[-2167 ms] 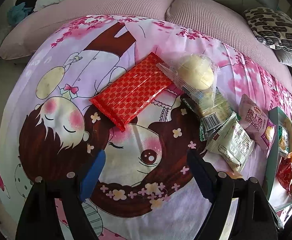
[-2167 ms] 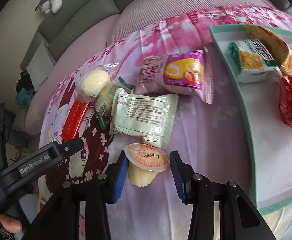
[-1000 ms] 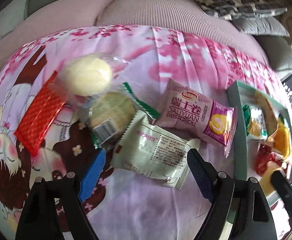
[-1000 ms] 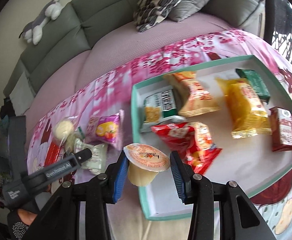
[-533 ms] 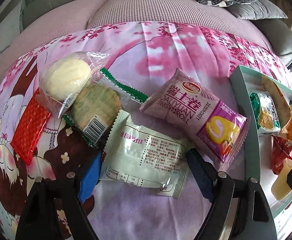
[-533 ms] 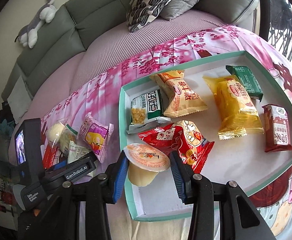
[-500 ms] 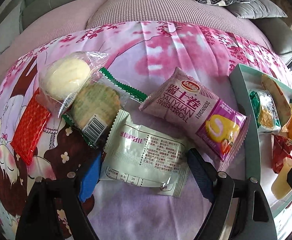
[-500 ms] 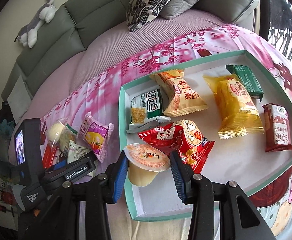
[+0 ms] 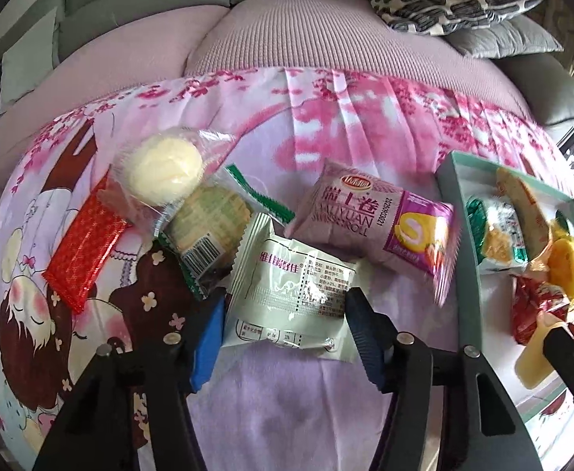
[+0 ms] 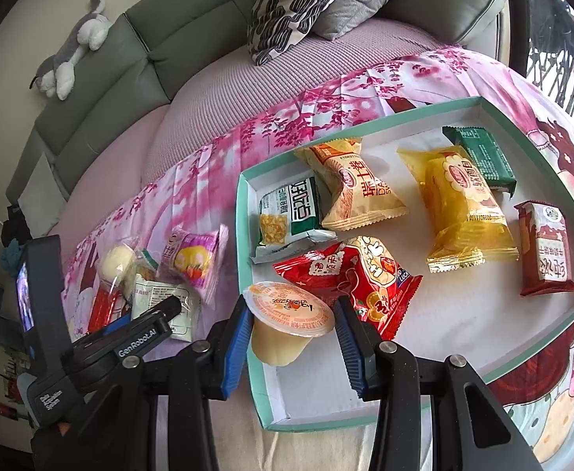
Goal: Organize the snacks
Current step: 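Grasp the white printed snack pack with the left tool while the right tool holds the jelly cup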
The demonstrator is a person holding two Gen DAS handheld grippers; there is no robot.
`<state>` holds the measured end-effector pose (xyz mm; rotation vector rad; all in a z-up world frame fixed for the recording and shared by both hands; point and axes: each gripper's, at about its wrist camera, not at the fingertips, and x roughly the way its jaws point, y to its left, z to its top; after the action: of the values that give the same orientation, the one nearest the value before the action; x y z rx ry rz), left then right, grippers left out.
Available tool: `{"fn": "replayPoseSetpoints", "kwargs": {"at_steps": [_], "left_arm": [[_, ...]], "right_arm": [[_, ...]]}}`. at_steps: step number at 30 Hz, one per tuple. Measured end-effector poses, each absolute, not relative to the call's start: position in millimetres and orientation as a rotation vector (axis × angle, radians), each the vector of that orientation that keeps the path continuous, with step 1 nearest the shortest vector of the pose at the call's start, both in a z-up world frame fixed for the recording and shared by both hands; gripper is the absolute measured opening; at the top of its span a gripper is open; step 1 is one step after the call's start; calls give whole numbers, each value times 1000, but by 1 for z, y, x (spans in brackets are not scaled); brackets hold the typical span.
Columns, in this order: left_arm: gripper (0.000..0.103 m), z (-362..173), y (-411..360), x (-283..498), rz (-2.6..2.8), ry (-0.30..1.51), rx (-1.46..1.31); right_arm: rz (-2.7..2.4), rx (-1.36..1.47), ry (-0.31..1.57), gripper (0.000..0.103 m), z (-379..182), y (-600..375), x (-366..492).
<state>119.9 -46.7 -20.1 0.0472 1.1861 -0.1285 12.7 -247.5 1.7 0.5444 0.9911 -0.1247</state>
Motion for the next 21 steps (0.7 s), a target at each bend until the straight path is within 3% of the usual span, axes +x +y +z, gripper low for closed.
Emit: {"fn": "replayPoseSetpoints", "kwargs": {"at_steps": [1,3,21], "left_arm": [[46,-18,-46,120,-126,1178,42],[38,-9,-41,117,-129,1152,10],[38,-29,-29,122,-183,1208,-149]], "right_arm": [[-123,547,989,45,2,-248,12],[-120,552,983,45,4,-249,12],[-119,573,985,45,4,-254,10]]}}
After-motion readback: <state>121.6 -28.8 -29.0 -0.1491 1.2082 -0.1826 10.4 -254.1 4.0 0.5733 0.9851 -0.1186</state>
